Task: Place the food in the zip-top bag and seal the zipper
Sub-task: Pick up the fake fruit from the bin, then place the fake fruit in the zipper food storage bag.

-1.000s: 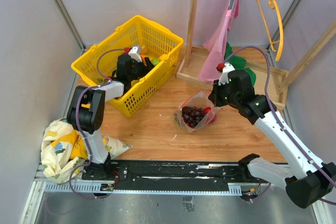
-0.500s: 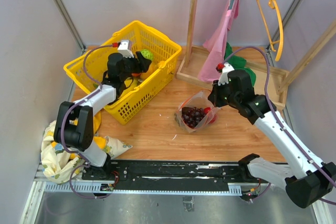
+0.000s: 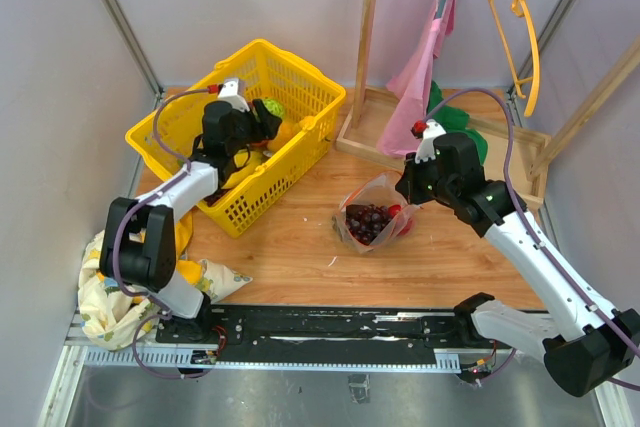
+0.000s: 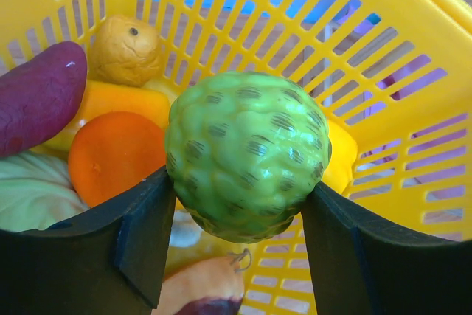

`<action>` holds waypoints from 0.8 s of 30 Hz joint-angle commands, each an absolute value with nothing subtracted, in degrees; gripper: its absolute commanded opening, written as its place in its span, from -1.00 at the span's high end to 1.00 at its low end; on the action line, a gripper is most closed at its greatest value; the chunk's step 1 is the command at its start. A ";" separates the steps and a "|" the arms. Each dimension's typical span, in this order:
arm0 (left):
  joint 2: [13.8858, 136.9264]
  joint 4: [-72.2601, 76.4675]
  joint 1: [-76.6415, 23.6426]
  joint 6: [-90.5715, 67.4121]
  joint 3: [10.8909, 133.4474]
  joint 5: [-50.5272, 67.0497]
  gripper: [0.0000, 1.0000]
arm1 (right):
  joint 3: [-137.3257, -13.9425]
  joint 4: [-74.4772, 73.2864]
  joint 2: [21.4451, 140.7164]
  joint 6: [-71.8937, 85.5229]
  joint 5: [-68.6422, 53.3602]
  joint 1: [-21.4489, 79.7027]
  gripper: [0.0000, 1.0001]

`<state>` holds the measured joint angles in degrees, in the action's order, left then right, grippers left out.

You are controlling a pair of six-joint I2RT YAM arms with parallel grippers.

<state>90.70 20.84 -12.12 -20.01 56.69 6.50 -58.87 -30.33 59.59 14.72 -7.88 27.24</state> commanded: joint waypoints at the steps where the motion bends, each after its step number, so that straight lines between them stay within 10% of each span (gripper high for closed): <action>1: 84.93 19.33 -11.95 -19.66 59.33 9.33 0.31 | -60.58 -30.69 59.15 14.23 -8.28 26.46 0.99; 24: 62.72 7.39 -27.71 -13.78 59.94 17.80 0.36 | -62.91 -30.44 60.08 14.41 -10.74 26.54 0.99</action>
